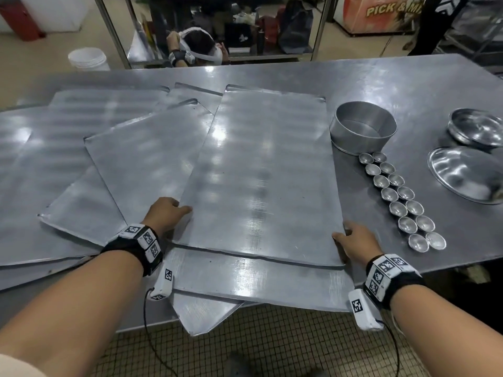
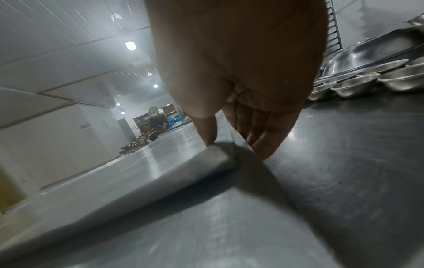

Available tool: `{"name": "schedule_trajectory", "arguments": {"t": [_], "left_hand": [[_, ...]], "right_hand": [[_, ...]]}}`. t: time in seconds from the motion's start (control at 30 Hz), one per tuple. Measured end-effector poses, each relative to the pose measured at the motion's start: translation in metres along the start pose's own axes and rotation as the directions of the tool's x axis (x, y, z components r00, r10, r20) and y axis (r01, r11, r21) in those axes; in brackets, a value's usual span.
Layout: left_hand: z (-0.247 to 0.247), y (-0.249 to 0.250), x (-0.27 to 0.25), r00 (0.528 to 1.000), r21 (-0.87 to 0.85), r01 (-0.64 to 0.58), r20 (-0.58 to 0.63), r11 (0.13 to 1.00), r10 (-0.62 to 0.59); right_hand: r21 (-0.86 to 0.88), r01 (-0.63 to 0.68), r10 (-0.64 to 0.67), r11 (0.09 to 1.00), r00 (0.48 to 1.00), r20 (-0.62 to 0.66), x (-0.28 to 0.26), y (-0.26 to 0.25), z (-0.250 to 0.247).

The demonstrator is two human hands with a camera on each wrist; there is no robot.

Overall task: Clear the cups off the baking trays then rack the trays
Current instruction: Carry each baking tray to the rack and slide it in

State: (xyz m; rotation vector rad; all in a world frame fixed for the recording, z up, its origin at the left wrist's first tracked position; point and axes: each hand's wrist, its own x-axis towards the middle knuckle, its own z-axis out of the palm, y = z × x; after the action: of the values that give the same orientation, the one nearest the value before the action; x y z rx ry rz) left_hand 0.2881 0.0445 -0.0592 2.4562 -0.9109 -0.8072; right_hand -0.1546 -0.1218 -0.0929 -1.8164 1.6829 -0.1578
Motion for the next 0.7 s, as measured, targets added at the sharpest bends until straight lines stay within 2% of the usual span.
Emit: {"name": "schedule_trajectory", "arguments": {"t": [0.13,0.3,0.5,0.57,0.7], "left_hand": [[0.002,-0.003,-0.013,1.000,0.020,-0.019,0.011,1.000,0.018],[-0.002,-0.002,-0.028,0.997,0.081,0.047,0.064,0.996,-0.052],[0.005,-0.002,-0.042,0.985,-0.091,0.158,0.080,0.983,-0.151],[0.008,-0.002,-0.051,0.987,-0.133,0.139,0.096,0.981,-0.127],[0.010,-0.004,-0.070,0.998,-0.222,0.035,0.062,0.974,-0.022]], "right_hand": [[0.000,-0.001,0.001,1.000,0.999,0.033,-0.003,0.002,-0.002],[0.088,0.020,-0.030,0.996,0.993,0.113,-0.013,0.013,0.002],[0.181,0.037,-0.051,0.983,0.996,0.070,-0.027,0.020,-0.007],[0.204,0.018,-0.029,0.979,0.998,0.053,-0.031,0.023,-0.013],[0.307,0.044,-0.070,0.951,0.995,0.072,-0.037,0.029,-0.019]]}}
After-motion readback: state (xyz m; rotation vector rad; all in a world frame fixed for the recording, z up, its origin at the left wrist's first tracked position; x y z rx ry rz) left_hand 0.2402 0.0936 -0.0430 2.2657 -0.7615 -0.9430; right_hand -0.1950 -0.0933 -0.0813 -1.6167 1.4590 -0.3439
